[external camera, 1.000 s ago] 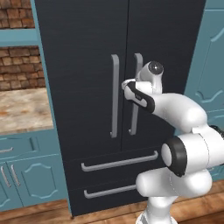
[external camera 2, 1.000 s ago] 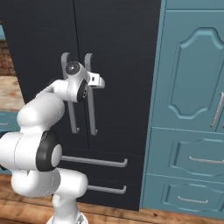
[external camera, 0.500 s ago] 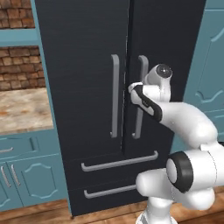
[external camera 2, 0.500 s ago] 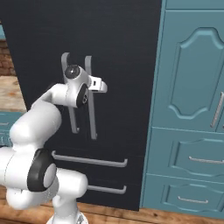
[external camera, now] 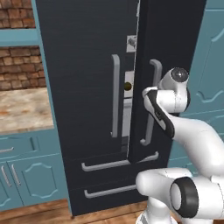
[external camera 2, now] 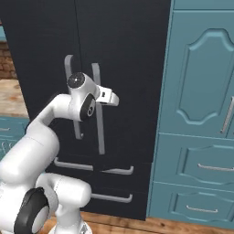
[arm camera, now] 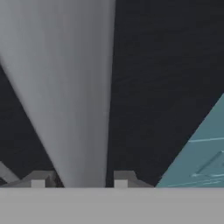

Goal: Gather the avocado and corn from the fridge and place them on a tray on the dining counter. Then gather the chicken drumstick and fish from the fridge and place them on the other tray.

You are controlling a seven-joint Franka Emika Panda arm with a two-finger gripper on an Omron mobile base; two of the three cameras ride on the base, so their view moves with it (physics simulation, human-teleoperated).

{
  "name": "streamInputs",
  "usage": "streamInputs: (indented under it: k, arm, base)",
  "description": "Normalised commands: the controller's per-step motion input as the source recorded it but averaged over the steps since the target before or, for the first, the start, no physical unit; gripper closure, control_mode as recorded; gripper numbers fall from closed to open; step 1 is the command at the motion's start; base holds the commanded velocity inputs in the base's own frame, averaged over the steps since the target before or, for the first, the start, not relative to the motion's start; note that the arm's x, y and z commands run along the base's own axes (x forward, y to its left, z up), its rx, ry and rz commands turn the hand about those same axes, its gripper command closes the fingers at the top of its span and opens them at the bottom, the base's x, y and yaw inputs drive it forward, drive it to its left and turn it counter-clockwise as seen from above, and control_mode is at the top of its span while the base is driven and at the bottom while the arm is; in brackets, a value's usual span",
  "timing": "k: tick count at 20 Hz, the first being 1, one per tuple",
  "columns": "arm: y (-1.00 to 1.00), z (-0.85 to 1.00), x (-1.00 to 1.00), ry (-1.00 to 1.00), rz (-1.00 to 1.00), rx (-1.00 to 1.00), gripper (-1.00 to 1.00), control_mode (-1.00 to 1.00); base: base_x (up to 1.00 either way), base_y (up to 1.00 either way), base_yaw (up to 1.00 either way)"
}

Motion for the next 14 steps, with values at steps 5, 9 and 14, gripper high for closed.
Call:
streamInputs:
  k: [5,9,14]
  arm:
    - [-0.86,0.13,-0.42,0.08,0.00,0.00,1.00,-1.00]
    - [-0.88,0.00,-0.52,0.03,0.00,0.00,-1.00,-1.00]
    - [-0.31,0.00,-0.95,-0.01,-0.07,0.00,-1.00,-1.00]
  base:
    - [0.00,0.00,0.00]
    - [0.00,0.00,0.00]
    - [0.00,0.00,0.00]
